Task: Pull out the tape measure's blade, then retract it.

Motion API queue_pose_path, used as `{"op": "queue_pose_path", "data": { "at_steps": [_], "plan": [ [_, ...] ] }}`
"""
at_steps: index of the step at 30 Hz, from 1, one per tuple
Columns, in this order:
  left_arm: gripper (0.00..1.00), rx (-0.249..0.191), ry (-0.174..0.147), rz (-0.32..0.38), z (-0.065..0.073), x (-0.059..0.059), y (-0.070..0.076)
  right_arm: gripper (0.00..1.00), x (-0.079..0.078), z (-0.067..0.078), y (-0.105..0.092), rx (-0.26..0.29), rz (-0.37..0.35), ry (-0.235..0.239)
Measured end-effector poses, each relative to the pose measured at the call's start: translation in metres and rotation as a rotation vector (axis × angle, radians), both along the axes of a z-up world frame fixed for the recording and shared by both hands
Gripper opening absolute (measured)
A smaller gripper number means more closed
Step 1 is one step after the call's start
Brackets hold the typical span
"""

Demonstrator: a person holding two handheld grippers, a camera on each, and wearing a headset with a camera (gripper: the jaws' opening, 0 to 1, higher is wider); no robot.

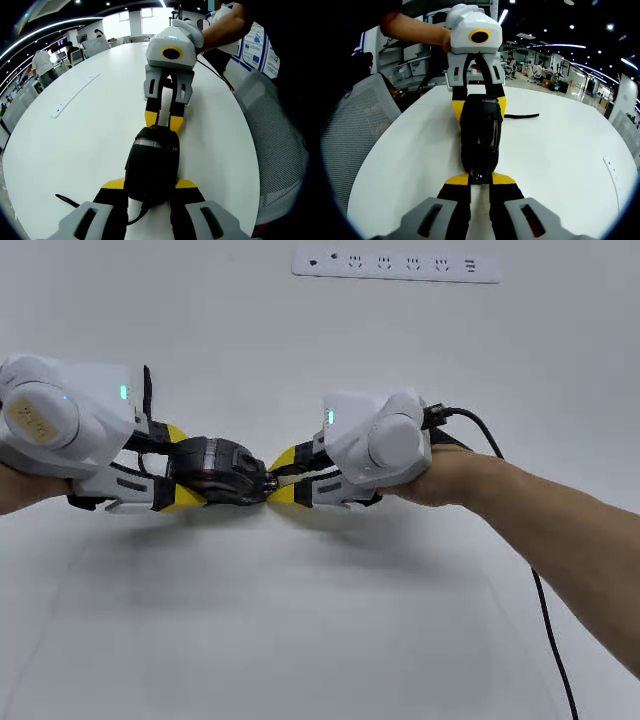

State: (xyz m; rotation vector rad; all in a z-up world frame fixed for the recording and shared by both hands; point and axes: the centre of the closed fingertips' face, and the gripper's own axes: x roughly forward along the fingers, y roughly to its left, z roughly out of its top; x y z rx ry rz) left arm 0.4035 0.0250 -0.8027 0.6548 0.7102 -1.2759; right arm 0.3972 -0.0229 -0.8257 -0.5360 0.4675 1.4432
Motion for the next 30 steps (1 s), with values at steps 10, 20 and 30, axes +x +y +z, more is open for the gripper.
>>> {"op": "queue_pose_path", "data": {
  "at_steps": [10,20,30],
  "plan": [
    [0.29,-0.001,0.008,0.009,0.0,0.001,0.002,0.11,0.002,0.003,-0.002,-0.01,0.015,-0.007],
    [0.29,-0.001,0.011,0.007,-0.001,0.002,0.001,0.11,0.003,0.001,-0.01,-0.019,0.02,-0.007],
    [0.29,-0.005,0.015,0.007,-0.001,0.003,0.0,0.12,0.003,0.001,-0.017,-0.029,0.027,-0.008]
  ]
}}
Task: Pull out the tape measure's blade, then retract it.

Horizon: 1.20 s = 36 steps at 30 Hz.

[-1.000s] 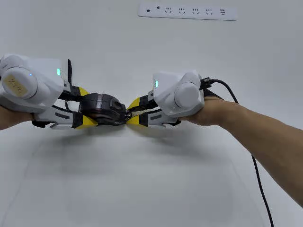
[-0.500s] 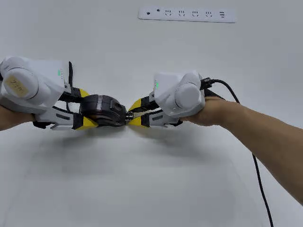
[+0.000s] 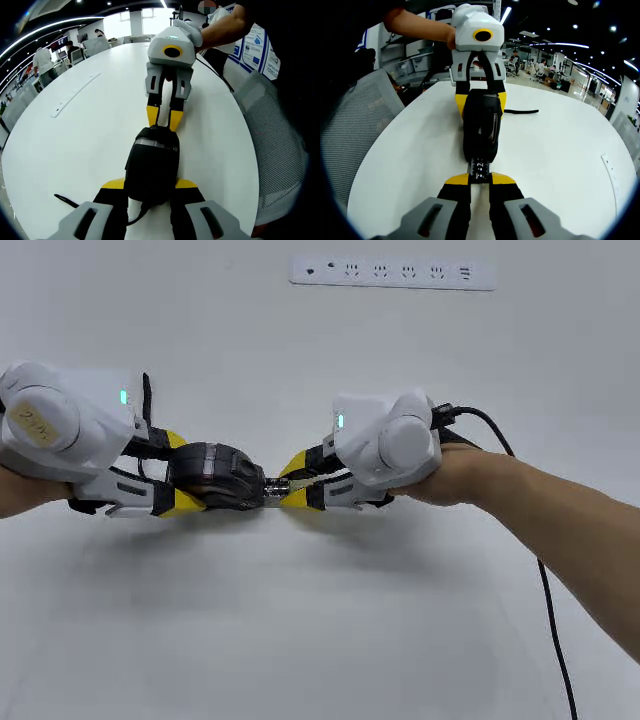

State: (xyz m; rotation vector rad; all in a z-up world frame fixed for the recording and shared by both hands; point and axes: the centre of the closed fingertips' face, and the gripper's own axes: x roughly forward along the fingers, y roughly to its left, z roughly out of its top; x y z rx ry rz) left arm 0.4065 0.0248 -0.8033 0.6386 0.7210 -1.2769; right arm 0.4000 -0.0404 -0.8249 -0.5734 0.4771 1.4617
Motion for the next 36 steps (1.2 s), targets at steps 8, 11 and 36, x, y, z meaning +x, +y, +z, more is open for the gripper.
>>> {"op": "queue_pose_path", "data": {
  "at_steps": [8,11,36],
  "plan": [
    [0.29,0.001,0.001,-0.001,0.0,0.0,-0.001,0.12,-0.001,0.0,-0.005,-0.007,0.001,-0.001],
    [0.29,0.001,0.002,-0.001,0.0,0.0,-0.001,0.12,-0.001,0.0,-0.007,-0.008,0.001,0.001],
    [0.29,-0.008,0.009,-0.001,0.001,-0.002,-0.002,0.12,-0.004,-0.001,-0.024,-0.019,-0.001,0.011]
  ]
}}
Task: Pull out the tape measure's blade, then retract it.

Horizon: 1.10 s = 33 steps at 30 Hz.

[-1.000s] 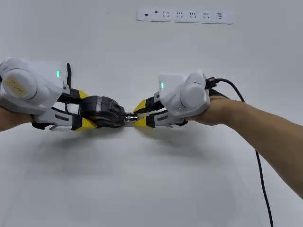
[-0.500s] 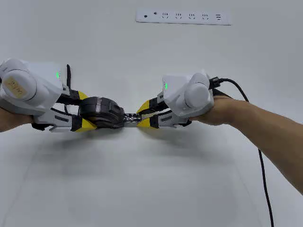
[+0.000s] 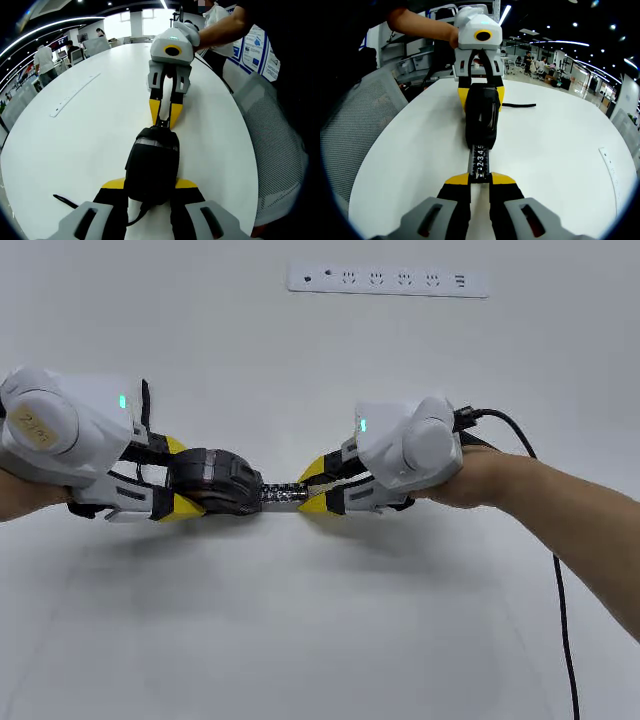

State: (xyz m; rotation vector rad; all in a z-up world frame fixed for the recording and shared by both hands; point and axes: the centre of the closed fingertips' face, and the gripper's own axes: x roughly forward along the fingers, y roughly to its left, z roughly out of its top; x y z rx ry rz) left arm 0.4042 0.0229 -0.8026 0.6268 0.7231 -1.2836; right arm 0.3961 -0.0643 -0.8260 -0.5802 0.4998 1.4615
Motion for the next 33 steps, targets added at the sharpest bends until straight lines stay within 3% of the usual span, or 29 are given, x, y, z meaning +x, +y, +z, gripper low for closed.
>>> {"op": "queue_pose_path", "data": {
  "at_steps": [33],
  "plan": [
    [0.29,-0.01,0.007,0.003,0.001,-0.001,-0.002,0.12,-0.004,-0.001,-0.03,-0.023,-0.01,0.008]
  ]
}}
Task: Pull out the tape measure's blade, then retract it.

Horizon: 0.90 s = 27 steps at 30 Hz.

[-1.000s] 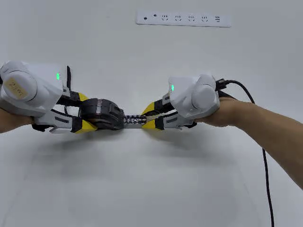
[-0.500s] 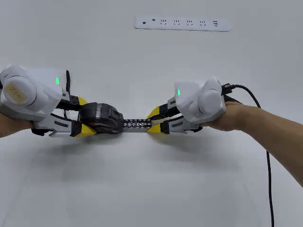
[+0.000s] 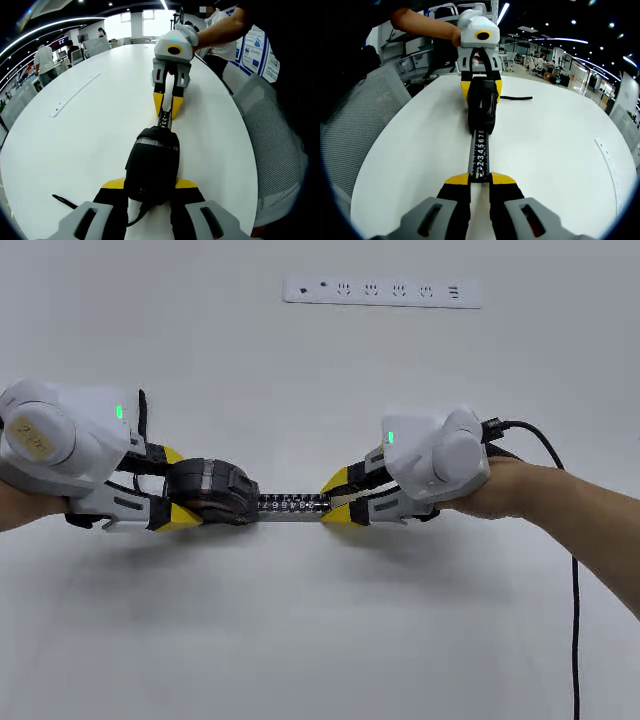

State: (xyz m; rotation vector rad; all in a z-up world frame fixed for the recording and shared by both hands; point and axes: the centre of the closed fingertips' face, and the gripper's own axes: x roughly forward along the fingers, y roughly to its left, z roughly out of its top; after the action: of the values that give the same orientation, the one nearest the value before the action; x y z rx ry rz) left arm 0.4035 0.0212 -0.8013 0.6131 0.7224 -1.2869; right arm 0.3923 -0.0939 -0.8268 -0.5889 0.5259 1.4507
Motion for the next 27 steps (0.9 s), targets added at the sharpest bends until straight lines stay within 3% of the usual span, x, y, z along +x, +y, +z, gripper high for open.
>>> {"op": "queue_pose_path", "data": {
  "at_steps": [27],
  "plan": [
    [0.29,0.001,0.008,0.003,-0.001,-0.001,0.002,0.12,-0.004,0.002,-0.022,-0.014,-0.014,0.011]
  ]
}}
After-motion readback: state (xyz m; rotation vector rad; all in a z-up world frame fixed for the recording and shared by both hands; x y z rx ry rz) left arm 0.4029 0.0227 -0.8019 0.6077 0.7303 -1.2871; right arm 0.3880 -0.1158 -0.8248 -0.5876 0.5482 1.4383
